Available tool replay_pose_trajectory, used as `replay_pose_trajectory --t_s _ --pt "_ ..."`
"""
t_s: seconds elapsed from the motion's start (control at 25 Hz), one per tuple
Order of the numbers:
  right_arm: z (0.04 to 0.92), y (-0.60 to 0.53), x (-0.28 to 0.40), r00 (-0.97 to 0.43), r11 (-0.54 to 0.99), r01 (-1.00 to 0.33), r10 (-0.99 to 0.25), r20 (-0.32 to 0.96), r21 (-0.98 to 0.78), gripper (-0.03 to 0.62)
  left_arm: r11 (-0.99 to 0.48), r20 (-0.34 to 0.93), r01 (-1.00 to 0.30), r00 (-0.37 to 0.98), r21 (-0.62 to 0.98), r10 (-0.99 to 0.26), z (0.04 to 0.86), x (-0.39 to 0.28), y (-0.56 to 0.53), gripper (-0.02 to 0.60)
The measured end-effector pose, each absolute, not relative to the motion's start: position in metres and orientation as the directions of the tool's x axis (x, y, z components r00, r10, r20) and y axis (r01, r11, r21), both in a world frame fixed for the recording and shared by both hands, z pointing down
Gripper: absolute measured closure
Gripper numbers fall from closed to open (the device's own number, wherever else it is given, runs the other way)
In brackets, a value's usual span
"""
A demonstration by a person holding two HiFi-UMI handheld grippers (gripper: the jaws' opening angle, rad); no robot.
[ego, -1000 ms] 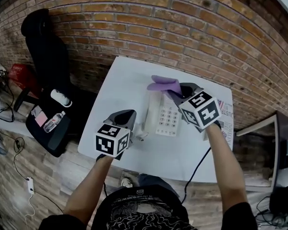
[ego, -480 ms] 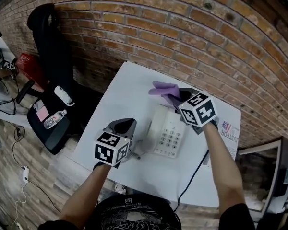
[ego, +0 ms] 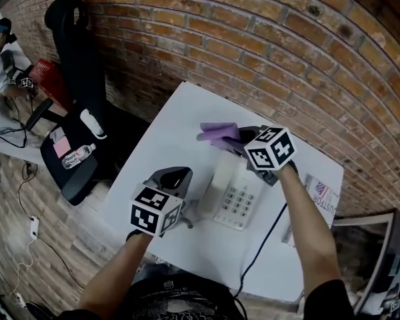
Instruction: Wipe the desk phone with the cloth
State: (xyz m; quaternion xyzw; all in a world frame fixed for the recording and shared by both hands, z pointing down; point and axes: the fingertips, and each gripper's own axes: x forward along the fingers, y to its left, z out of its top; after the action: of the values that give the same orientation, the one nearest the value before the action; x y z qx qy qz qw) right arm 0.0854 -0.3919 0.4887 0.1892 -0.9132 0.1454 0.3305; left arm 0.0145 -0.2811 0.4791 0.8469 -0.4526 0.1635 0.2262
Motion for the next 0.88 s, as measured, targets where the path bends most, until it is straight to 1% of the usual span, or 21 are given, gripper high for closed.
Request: replay_pose_trajectory --t_s 0.2,0.56,0.88 --pt "0.493 -0.389 0.087 -0.735 0.88 -0.428 -0.208 0.645 -0.204 0.543 -0.474 0.487 -0.849 0.524 0.232 -0.699 0.483 0.011 -0.282 0.575" --pt "0.497 -0.38 0.107 -0.731 0.876 -0.426 -0.187 0.656 -0.225 0.543 -0.482 0.482 -0.845 0.53 0.231 -0.697 0.482 0.026 -0.282 0.575" --pt "0.499 -0.374 0.129 -0.711 0.855 -0.466 -0.209 0.671 -0.227 0.544 -0.507 0.479 -0.831 0.55 0.23 -0.684 0.483 0.038 -0.282 0.575"
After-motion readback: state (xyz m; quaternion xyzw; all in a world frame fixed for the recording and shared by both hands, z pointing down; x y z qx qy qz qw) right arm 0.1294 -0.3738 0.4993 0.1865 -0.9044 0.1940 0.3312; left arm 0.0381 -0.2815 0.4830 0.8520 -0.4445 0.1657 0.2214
